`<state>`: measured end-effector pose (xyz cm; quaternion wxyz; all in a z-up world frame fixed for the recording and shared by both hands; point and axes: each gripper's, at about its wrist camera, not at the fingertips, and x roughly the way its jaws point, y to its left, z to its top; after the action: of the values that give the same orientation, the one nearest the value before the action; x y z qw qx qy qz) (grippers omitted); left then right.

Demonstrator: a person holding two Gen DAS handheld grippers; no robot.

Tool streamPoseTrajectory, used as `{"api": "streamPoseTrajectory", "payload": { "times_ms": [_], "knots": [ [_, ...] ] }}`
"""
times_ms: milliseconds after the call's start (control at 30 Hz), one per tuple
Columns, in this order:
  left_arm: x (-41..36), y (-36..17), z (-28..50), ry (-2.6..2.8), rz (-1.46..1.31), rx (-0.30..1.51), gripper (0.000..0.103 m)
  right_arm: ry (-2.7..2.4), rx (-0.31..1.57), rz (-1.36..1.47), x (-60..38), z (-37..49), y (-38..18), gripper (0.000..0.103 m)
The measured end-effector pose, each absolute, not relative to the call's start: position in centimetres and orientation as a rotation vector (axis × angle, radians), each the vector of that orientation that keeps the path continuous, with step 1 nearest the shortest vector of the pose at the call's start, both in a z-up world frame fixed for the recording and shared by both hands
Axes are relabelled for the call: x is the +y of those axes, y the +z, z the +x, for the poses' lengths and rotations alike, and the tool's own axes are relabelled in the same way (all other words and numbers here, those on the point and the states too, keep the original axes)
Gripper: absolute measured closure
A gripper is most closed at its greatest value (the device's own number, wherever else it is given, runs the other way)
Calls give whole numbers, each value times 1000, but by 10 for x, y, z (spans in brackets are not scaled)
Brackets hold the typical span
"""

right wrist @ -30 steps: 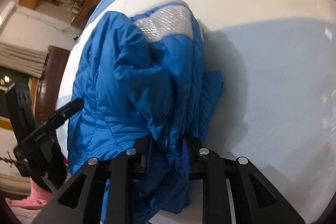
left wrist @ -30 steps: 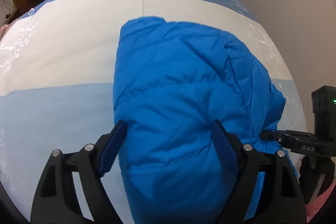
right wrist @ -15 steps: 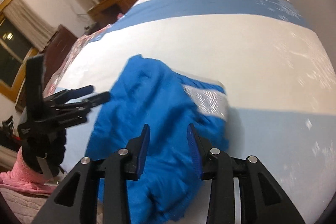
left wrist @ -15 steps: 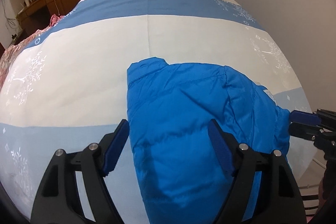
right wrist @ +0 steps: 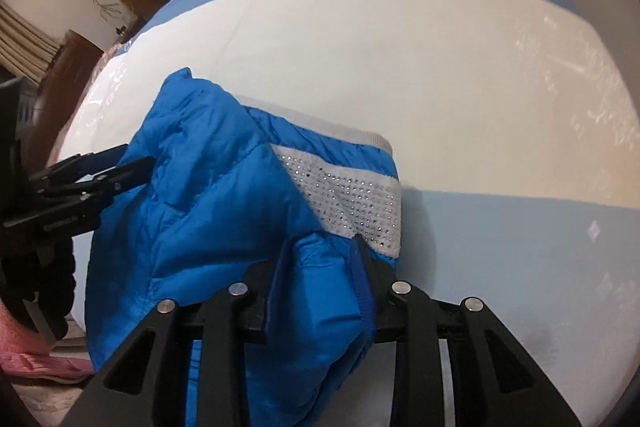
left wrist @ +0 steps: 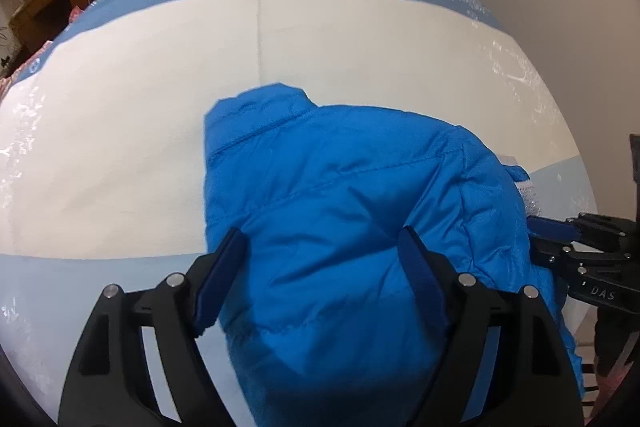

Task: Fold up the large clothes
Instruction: 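Fold the held edge over the bundle with the right gripper while the left gripper grasps and releases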

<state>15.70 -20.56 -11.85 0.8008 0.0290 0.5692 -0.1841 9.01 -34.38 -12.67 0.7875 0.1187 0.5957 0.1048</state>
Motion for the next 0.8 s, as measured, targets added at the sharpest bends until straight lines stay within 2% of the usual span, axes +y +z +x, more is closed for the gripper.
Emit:
{"api": "streamPoseTrajectory", "payload": {
  "times_ms": [167,300,367,433,600,800],
  "knots": [
    [-213,-137,165,-402,73,1254,24,207,1302,284,-343,97,-142,73],
    [-204,-128,164,-406,35,1270,26,195,1276,259,-341,93,-128,73],
    [-194,-116,157,-388,20,1258,31,188,1223,233,-340,83,-106,73],
    [-181,-102,146,-378,19,1224,31,201,1168,201,-337,70,-84,70],
    [-157,-76,96,-438,23,1194,31,361,1100,156,-315,30,-42,70],
    [-149,-74,43,-486,19,1228,31,487,1139,89,-281,-3,-40,71]
  ]
}}
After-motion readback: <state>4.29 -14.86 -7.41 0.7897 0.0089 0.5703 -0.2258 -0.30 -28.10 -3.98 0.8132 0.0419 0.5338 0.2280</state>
